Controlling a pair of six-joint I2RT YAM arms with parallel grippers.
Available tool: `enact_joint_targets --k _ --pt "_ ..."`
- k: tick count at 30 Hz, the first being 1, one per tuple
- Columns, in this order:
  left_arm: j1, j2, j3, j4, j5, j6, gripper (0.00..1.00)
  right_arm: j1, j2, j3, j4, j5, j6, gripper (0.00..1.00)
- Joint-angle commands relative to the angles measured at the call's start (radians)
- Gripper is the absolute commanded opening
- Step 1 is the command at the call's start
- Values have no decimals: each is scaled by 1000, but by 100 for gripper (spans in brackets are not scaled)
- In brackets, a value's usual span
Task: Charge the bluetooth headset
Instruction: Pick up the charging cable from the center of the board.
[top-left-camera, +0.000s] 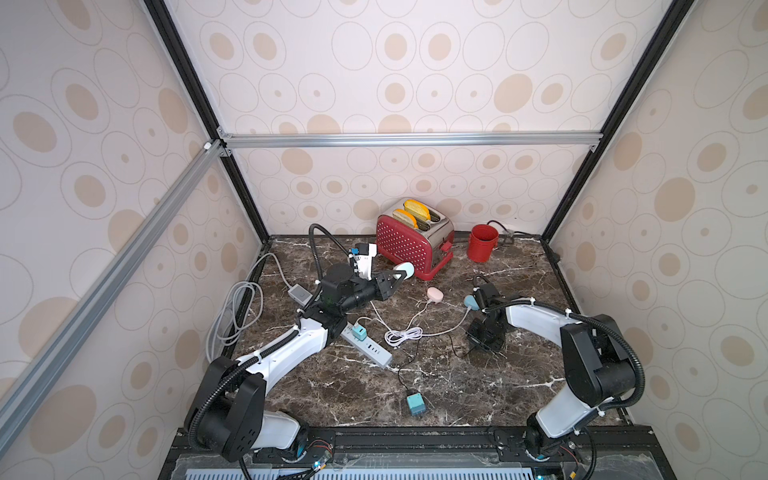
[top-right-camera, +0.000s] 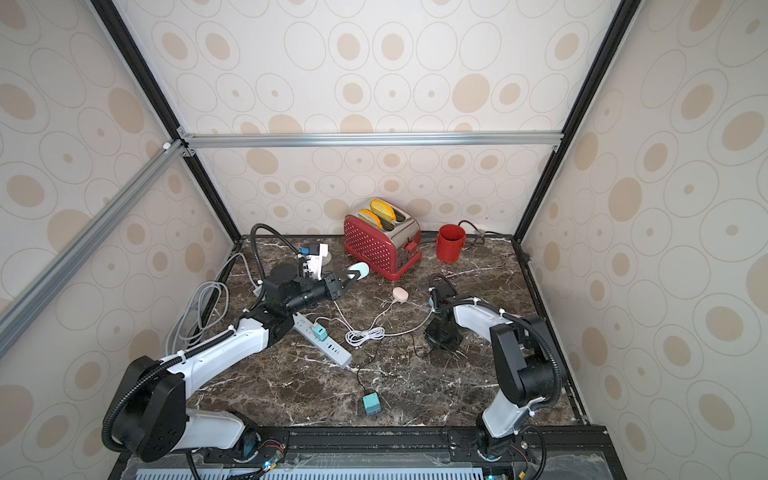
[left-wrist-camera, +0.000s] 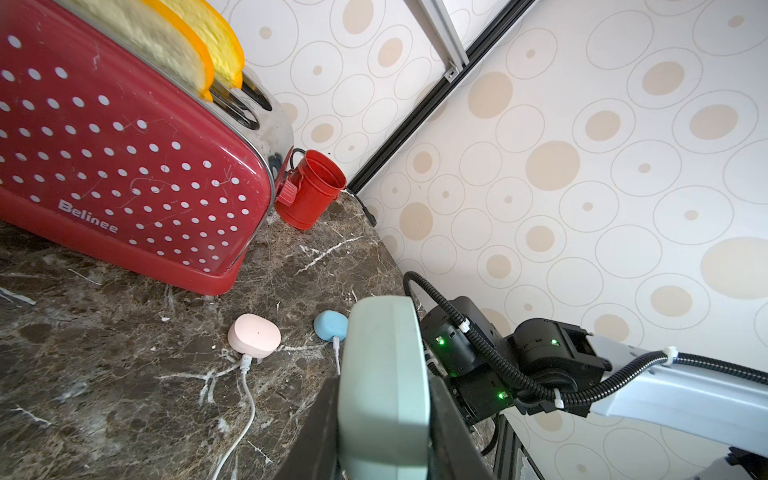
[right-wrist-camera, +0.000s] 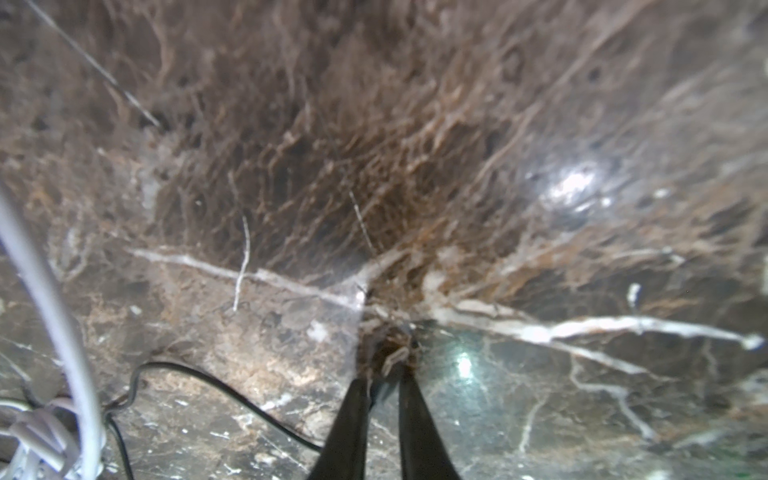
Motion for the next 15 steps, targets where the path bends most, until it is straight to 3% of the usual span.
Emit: enact_joint_targets --k 1,9,12,15 --pt "5 -31 4 40 8 8 18 -9 34 0 -12 69 2 12" --pt "5 -23 7 40 6 10 18 -8 14 0 7 84 -32 0" --pt "5 -23 12 32 -2 9 17 -1 -57 18 8 120 -123 0" --pt "8 -20 19 28 -18 -4 17 5 -143 33 69 72 -266 0"
